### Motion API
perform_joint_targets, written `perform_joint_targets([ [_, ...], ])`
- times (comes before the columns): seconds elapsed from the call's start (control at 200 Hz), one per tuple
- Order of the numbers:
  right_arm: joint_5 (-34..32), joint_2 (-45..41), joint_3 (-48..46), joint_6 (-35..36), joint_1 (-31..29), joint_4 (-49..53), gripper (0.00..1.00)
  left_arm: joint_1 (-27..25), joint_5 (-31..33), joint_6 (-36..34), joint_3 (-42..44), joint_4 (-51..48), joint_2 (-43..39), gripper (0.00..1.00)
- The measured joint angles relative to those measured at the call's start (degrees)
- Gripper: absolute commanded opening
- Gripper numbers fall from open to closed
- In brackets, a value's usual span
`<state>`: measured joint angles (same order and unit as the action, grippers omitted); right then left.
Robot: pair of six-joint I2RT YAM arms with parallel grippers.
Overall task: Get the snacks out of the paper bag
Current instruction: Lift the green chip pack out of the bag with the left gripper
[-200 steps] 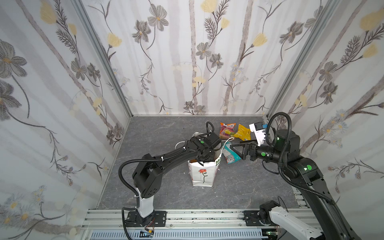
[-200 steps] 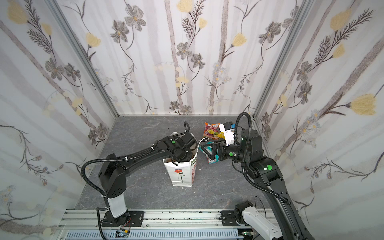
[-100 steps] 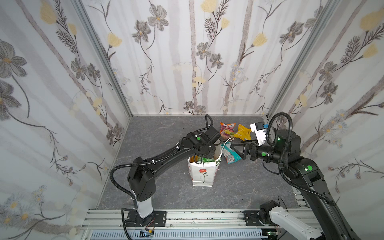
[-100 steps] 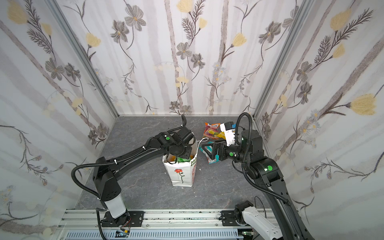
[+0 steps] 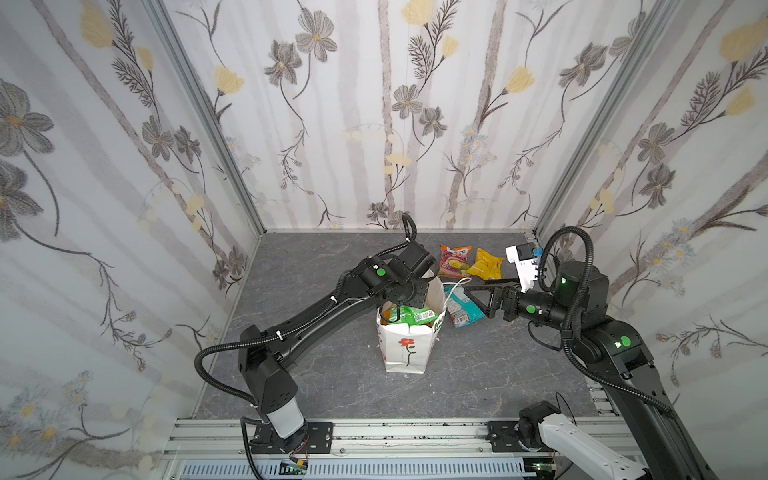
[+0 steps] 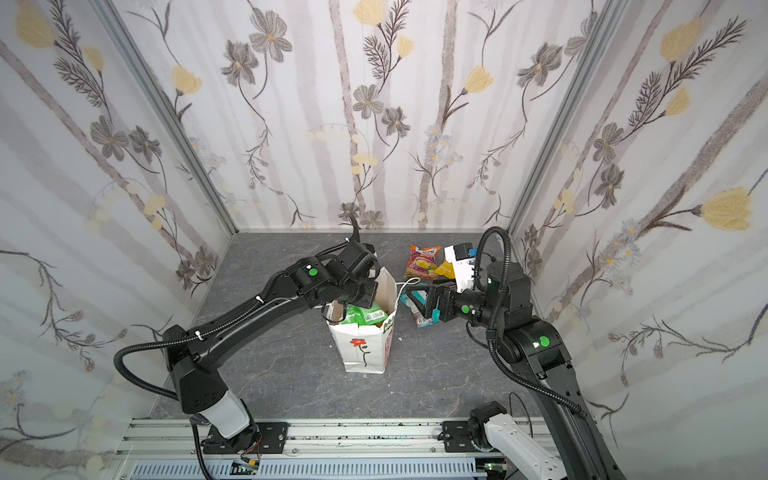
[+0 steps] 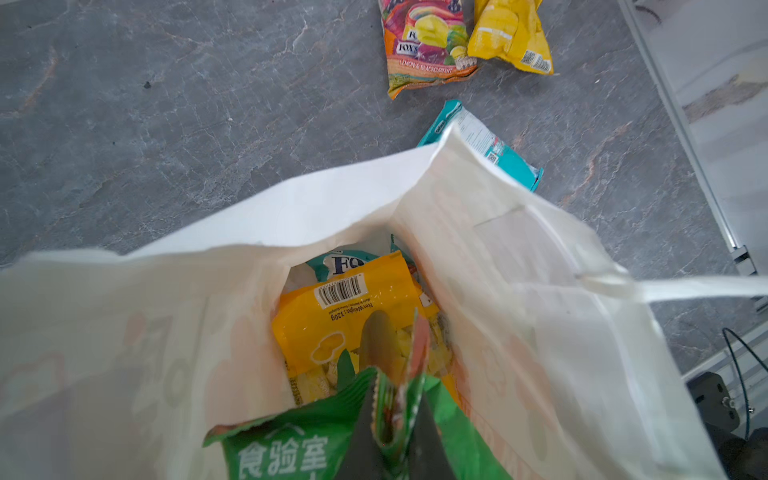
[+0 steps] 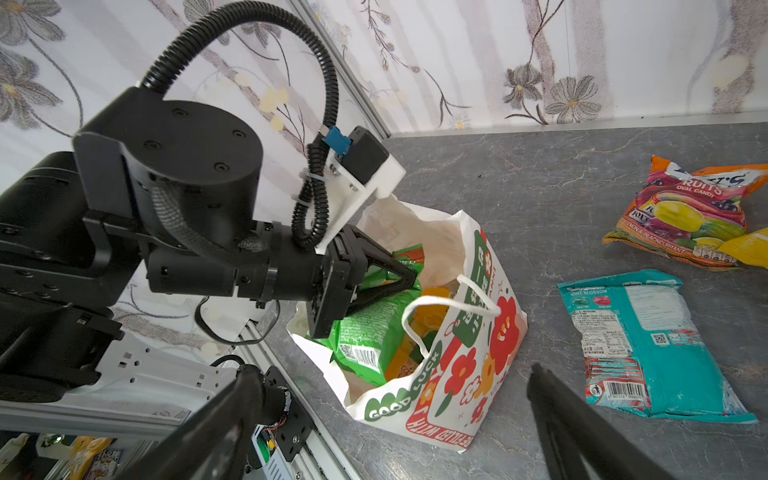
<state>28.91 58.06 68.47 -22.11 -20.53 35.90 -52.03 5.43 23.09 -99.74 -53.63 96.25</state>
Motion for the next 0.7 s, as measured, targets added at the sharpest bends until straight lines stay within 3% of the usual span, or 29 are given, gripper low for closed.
perform_joint_targets([
  [0.36, -4.3, -2.7, 0.4, -5.7, 0.1, -4.7, 0.99, -0.2, 1.0, -1.1, -5.7, 0.4, -4.4, 0.0],
  [0.699, 1.0, -4.6, -5.4, -17.4, -2.3, -19.6, 0.99, -3.0, 4.2, -5.7, -6.8, 9.2, -9.3, 0.0],
])
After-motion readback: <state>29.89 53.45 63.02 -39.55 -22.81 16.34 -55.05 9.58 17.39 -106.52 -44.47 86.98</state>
